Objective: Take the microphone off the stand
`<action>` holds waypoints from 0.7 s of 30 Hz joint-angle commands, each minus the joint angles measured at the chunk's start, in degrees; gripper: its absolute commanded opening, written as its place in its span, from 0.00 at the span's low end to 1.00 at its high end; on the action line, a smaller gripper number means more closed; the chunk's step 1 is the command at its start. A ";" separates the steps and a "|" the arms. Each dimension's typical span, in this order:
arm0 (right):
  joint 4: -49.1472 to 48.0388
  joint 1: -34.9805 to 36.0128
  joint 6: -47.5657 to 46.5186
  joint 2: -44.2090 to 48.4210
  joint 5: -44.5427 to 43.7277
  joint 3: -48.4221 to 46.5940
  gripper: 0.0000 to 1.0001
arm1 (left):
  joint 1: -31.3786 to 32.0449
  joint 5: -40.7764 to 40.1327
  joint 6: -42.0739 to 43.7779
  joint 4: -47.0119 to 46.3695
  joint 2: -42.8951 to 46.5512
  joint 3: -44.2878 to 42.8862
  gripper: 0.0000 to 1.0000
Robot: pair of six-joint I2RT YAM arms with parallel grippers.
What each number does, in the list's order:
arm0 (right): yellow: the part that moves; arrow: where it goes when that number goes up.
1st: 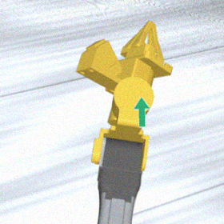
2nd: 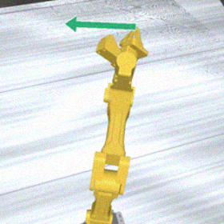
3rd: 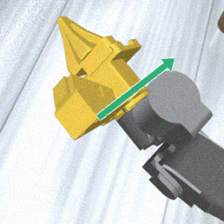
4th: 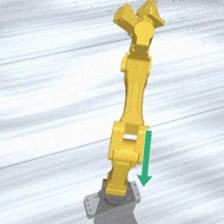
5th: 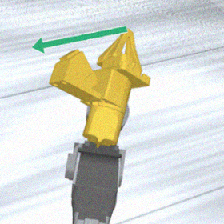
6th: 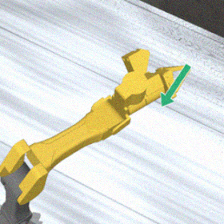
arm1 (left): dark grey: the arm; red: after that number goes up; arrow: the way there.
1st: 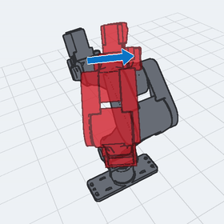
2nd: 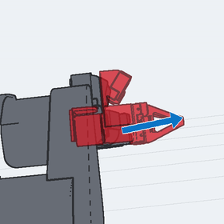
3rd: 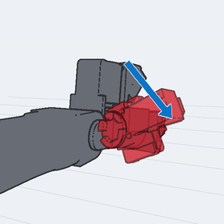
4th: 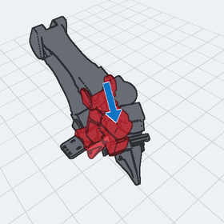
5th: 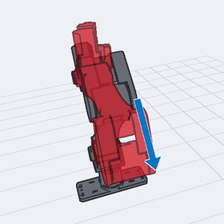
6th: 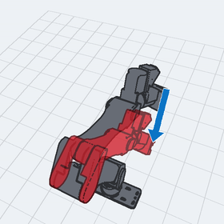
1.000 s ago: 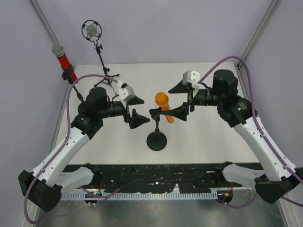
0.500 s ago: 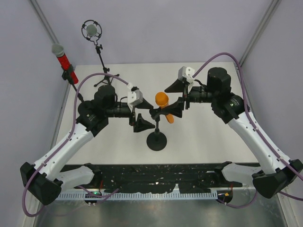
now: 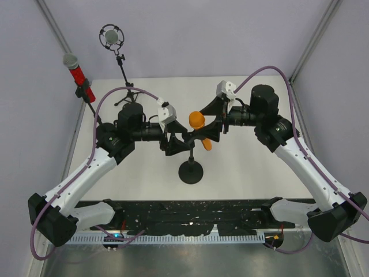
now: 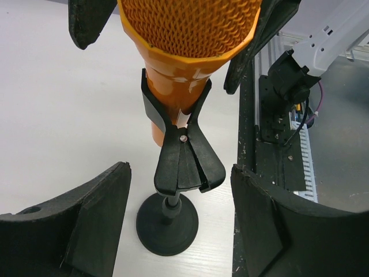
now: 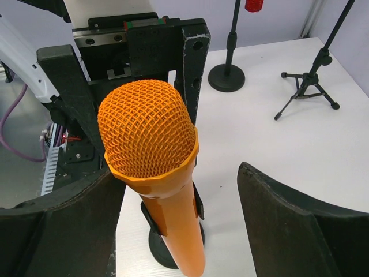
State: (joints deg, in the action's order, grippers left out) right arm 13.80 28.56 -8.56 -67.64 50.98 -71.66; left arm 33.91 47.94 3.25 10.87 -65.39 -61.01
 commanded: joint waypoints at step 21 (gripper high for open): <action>-5.36 0.98 0.82 1.19 3.34 2.14 0.60 | 0.28 -1.54 -2.28 -4.63 1.40 -0.86 0.36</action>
State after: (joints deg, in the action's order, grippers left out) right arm 11.35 29.19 -7.38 -67.64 53.54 -69.19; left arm 34.11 46.65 1.48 9.26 -65.39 -61.01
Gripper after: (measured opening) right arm 0.610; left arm 0.477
